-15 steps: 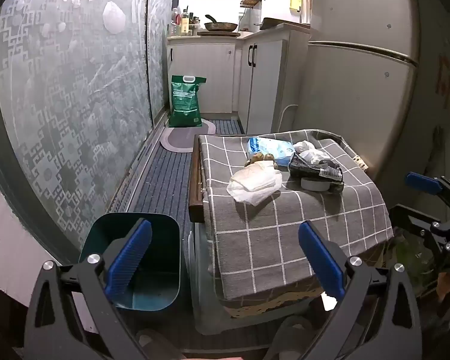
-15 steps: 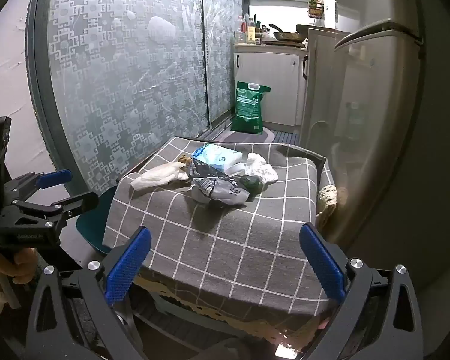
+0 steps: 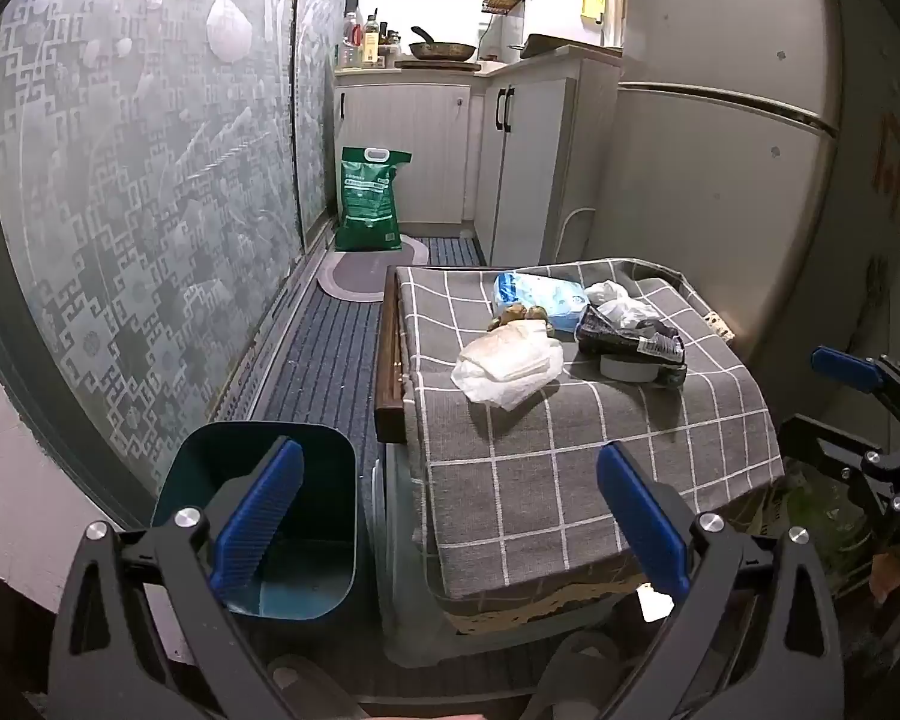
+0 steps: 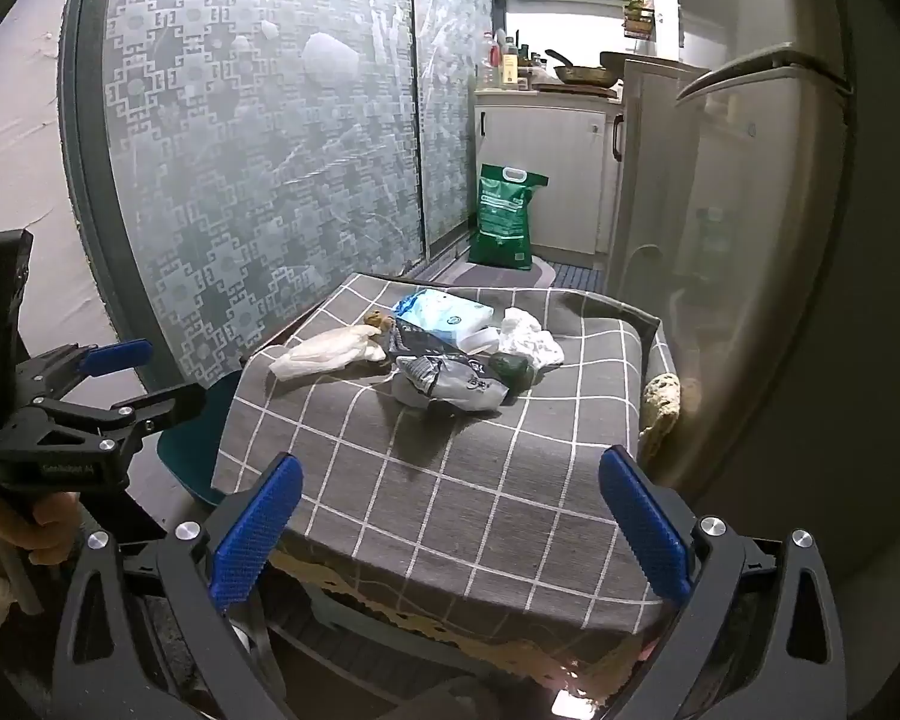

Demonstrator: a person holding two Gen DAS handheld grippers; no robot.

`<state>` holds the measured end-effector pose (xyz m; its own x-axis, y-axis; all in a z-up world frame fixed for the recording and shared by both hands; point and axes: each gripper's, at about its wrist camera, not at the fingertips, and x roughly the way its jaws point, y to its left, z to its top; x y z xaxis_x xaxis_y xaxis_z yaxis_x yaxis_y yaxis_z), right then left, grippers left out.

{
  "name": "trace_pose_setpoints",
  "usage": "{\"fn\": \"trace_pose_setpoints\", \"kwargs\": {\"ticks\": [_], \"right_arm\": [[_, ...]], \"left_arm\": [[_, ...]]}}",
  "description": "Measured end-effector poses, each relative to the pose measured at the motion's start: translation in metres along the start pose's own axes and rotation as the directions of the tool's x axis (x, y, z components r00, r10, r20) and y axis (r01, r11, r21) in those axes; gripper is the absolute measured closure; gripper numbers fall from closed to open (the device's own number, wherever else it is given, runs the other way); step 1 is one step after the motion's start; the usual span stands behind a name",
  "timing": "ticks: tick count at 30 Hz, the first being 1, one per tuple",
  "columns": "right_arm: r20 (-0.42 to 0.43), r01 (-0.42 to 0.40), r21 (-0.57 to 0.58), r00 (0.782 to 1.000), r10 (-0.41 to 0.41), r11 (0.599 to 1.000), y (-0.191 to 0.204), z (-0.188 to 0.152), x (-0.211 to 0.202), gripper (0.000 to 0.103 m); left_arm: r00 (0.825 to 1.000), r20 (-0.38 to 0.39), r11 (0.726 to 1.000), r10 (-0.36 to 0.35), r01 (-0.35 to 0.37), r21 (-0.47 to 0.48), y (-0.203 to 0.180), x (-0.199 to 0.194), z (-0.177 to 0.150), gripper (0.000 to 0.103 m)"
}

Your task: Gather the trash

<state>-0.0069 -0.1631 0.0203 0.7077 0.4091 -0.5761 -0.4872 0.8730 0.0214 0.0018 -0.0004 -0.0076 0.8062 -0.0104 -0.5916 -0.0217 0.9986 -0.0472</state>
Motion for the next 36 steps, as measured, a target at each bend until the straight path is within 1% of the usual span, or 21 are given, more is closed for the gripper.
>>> {"fn": "trace_pose_setpoints", "kwargs": {"ticks": [8, 14, 36], "right_arm": [[0.0, 0.0, -0.003, 1.0, 0.0, 1.0, 0.0005, -0.0026, 0.002, 0.003], [-0.001, -0.001, -0.005, 1.0, 0.001, 1.0, -0.0001, -0.0008, 0.0015, 0.003], [-0.001, 0.0, -0.011, 1.0, 0.0, 1.0, 0.0016, -0.0009, 0.0005, 0.003]], "left_arm": [[1.0, -0.006, 1.0, 0.0, 0.0, -0.004, -0.002, 0.0047, 0.0015, 0.003], [1.0, 0.0, 1.0, -0.006, 0.006, -0.008, -0.0013, -0.0028, 0.004, 0.003], [1.0, 0.003, 1.0, -0.006, 0.006, -0.007, -0.002, -0.0033, 0.005, 0.003]]}}
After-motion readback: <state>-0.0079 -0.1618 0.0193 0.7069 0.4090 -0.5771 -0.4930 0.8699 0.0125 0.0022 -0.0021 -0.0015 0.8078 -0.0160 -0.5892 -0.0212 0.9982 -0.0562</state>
